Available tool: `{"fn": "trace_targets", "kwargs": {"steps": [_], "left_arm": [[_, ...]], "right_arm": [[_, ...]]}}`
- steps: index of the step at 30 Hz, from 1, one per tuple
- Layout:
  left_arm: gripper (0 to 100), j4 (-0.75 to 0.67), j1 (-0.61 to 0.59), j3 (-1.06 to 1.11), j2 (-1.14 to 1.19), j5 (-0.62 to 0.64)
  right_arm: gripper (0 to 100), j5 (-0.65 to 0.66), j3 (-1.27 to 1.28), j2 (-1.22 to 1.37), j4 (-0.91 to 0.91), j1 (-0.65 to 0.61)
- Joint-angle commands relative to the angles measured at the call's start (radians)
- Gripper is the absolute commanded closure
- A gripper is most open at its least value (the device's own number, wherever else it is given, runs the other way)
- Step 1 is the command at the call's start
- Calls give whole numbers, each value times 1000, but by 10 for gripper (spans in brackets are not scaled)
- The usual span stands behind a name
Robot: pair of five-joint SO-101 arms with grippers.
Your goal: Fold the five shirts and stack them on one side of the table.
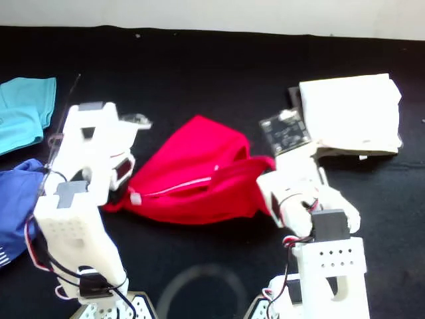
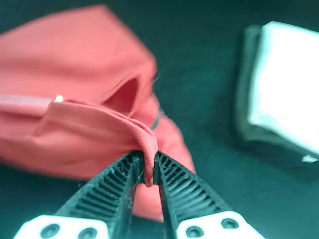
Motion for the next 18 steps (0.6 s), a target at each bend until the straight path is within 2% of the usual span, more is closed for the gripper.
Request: {"fn": "trace_targets", "kwargs": {"steps": [1, 6, 14, 18], "left_arm": [[991, 104, 18, -173, -125, 69], [991, 186, 28, -352, -262, 173], [991, 187, 30, -553, -446, 315], [991, 187, 30, -659, -512, 331]], "right_arm": [[992, -8, -18, 18, -101, 79], [992, 55, -237, 185, -76, 127], [992, 97, -892, 487, 111, 148], [992, 97, -1213, 625, 196, 150]]}}
